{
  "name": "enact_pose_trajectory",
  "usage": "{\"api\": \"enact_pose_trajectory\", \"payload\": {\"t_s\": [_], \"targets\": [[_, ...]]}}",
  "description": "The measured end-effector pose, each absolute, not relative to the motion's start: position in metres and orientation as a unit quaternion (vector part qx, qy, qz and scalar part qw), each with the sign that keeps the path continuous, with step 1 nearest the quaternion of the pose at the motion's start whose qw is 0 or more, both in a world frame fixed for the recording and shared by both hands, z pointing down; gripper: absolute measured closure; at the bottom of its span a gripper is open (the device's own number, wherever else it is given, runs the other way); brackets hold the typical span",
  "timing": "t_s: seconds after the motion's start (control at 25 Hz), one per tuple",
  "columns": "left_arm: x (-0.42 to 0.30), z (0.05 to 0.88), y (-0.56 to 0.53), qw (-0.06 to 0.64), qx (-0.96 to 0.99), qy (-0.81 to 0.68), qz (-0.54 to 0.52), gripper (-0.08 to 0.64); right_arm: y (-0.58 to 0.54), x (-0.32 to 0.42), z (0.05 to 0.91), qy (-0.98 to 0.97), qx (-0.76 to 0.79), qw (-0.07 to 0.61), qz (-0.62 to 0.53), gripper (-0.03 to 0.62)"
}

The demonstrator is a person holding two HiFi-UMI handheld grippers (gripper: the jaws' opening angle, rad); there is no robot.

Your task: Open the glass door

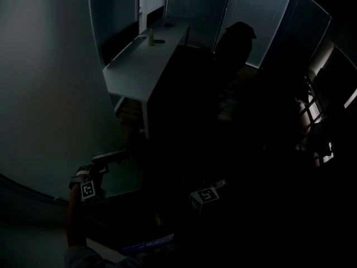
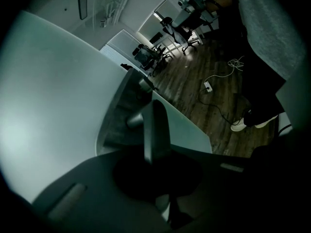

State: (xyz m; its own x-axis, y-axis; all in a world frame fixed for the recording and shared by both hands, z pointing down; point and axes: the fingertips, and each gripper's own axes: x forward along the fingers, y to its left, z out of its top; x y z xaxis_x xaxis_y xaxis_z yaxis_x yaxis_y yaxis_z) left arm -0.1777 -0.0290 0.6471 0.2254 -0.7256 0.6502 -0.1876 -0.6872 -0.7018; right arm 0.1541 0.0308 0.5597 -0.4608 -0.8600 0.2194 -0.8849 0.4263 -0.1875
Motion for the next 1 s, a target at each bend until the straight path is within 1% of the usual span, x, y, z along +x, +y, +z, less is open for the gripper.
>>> {"api": "enact_pose_trajectory", "payload": {"t_s": [1.0], "targets": [[-0.166, 0.651, 0.072, 0.27, -0.754, 0.259, -0.539, 0.558, 0.12, 0.159, 0.571, -0.835, 0.528, 0.033, 0.154, 0.591]]}}
